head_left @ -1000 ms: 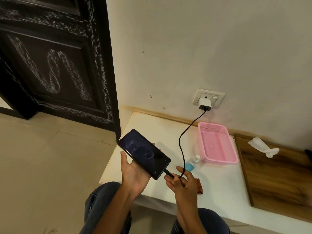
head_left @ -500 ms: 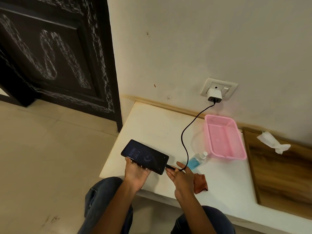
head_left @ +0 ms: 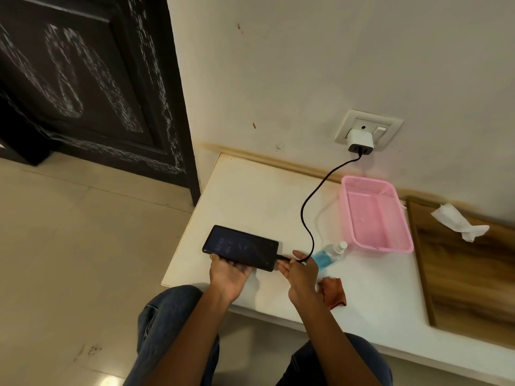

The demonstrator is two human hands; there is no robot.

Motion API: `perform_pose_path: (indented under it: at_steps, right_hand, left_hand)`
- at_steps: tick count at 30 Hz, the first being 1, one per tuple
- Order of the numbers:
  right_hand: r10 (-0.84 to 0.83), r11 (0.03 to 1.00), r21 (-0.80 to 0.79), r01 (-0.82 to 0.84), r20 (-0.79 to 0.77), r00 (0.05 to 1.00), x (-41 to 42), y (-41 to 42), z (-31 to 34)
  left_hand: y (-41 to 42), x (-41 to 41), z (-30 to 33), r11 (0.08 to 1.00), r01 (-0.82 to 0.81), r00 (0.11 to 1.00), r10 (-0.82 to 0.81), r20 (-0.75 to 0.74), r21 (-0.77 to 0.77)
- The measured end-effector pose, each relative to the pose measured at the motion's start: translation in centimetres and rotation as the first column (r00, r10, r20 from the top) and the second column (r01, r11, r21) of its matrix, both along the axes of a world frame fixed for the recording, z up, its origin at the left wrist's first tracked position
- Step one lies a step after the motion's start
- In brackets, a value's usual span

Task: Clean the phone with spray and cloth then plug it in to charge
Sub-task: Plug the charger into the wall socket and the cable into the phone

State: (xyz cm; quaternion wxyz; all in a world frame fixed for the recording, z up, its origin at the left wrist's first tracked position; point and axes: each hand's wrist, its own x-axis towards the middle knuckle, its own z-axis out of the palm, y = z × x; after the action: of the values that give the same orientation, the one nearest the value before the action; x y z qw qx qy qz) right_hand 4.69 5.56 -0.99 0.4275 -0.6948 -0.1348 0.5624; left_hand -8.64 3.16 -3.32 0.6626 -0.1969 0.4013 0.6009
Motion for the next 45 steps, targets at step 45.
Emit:
perform_pose_path:
  at_steps: [45]
  right_hand:
    - [-0.114, 0.991, 0.098, 0.095, 0.215, 0.970, -1.3, 5.7, 0.1]
  left_hand:
    - [4.2, -0.2, 3.7, 0.988, 0.141, 0.967, -0.125, -0.220, 0.060]
